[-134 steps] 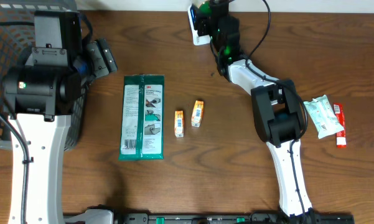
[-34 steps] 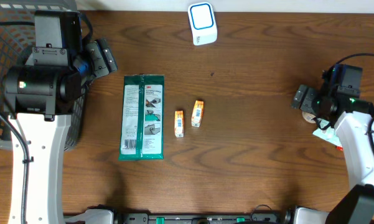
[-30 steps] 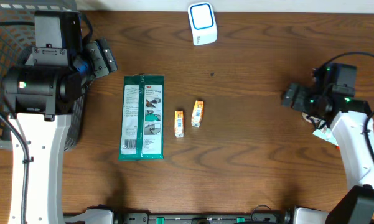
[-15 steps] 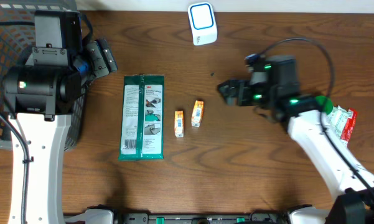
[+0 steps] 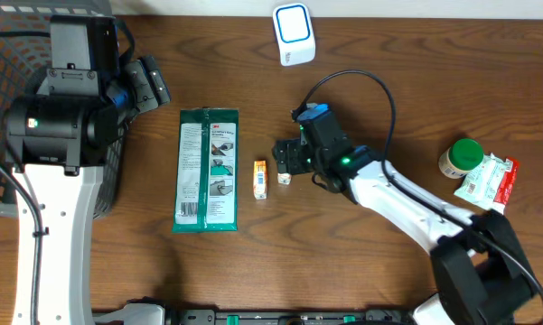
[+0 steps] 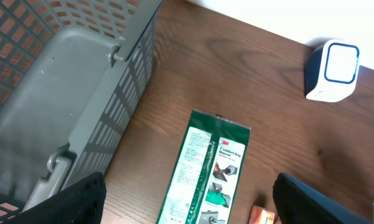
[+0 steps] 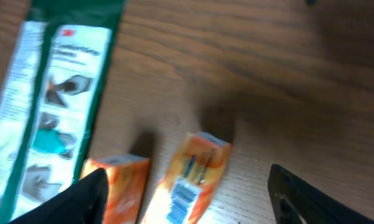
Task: Scan the item barcode
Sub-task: 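Lower the right gripper and grasp the right small orange box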
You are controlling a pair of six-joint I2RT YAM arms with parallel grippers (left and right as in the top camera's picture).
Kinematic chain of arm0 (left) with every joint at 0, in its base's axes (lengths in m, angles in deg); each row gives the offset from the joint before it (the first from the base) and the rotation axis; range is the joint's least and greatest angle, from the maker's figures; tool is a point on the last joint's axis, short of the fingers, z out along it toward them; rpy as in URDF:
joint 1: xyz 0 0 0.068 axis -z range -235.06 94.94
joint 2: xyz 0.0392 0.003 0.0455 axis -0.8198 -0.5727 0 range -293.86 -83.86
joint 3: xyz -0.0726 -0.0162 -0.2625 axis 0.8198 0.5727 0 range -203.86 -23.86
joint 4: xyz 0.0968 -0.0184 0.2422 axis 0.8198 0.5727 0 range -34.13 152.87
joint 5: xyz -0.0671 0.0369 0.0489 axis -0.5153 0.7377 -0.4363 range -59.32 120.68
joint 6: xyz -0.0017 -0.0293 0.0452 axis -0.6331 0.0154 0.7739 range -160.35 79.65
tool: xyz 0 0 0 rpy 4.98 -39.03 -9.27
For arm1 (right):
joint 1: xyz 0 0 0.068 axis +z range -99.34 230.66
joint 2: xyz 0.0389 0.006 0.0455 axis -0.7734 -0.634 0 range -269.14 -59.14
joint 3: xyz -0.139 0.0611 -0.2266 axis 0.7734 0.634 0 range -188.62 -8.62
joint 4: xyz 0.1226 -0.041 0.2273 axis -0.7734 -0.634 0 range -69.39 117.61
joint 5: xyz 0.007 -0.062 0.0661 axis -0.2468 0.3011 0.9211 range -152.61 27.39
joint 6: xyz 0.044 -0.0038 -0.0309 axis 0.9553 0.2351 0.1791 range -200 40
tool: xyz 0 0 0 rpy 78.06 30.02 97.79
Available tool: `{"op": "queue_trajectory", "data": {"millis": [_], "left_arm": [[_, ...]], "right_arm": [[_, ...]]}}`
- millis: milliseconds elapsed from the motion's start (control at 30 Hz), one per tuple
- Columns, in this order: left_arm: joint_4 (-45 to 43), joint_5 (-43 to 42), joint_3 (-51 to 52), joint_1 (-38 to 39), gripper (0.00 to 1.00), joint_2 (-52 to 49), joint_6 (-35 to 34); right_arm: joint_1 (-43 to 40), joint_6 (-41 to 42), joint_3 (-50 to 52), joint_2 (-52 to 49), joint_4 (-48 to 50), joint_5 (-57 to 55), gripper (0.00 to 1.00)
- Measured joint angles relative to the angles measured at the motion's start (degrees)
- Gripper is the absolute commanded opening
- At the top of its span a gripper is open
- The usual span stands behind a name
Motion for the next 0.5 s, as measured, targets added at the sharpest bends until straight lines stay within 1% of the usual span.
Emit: {"op": "queue_trajectory", "data": {"millis": [100, 267, 333, 433, 500], "left_arm": [[0.0, 0.0, 0.0, 0.0, 0.86, 0.0, 0.0], [0.0, 0.0, 0.0, 0.0, 0.86, 0.0, 0.0], [0.0, 0.0, 0.0, 0.0, 0.86, 0.0, 0.0], [0.0, 0.0, 0.0, 0.0, 0.86, 0.0, 0.0], [0.0, 0.0, 0.0, 0.0, 0.86, 0.0, 0.0]], "right_arm": [[0.0, 1.6, 0.0, -2.1, 0.6, -0.9, 0.71], [0.0, 3.0, 0.0, -4.7, 1.2, -1.6, 0.60], [0.0, 3.2, 0.0, -4.9, 1.3, -1.6, 0.59], [0.0, 3.5, 0.0, -5.0, 1.5, -1.6, 0.50], [0.0, 3.7, 0.0, -5.0, 1.5, -1.5, 0.46]]}}
